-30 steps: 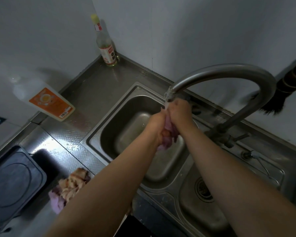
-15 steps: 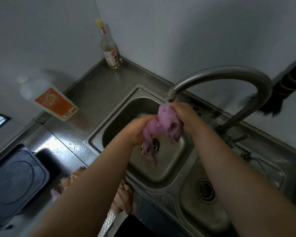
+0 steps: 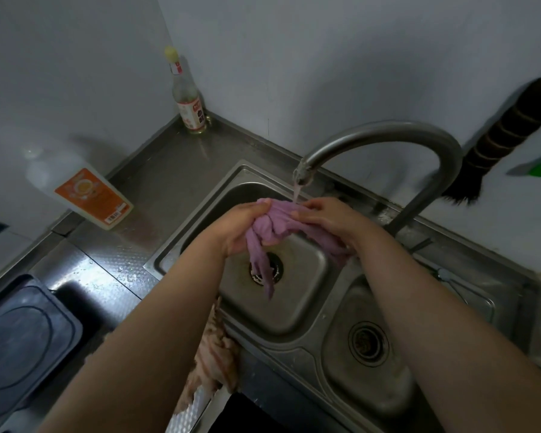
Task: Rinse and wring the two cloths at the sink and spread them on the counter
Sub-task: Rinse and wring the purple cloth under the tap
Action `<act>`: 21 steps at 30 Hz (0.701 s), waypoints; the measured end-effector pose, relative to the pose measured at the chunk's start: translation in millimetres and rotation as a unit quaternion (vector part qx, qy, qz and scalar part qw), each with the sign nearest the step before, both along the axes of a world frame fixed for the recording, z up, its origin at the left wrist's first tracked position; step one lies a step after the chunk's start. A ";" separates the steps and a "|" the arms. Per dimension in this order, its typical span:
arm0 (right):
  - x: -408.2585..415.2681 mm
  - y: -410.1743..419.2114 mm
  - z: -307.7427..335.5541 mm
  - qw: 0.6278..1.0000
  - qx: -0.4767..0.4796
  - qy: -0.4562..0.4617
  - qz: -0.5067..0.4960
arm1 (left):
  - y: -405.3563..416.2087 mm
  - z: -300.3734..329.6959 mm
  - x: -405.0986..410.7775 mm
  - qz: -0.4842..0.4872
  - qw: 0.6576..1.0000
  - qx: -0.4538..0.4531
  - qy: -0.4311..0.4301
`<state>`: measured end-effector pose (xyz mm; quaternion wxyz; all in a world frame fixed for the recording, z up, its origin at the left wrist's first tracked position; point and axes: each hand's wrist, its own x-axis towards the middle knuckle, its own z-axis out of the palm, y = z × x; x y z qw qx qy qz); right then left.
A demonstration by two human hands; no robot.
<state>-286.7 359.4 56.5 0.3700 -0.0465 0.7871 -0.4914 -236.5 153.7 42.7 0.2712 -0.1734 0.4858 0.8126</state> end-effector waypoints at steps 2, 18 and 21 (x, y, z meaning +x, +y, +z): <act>-0.3 5.8 -3.4 1.000 -0.006 0.001 -0.003 | -1.5 1.7 -1.1 -0.003 1.000 -0.020 0.012; 15.2 -0.7 -38.1 0.934 -0.240 -0.219 -0.151 | -6.5 5.3 -16.0 0.187 0.982 0.001 0.006; 18.9 -2.4 -39.8 0.916 -0.252 -0.263 -0.171 | -1.5 7.6 -18.0 0.192 0.981 0.017 -0.005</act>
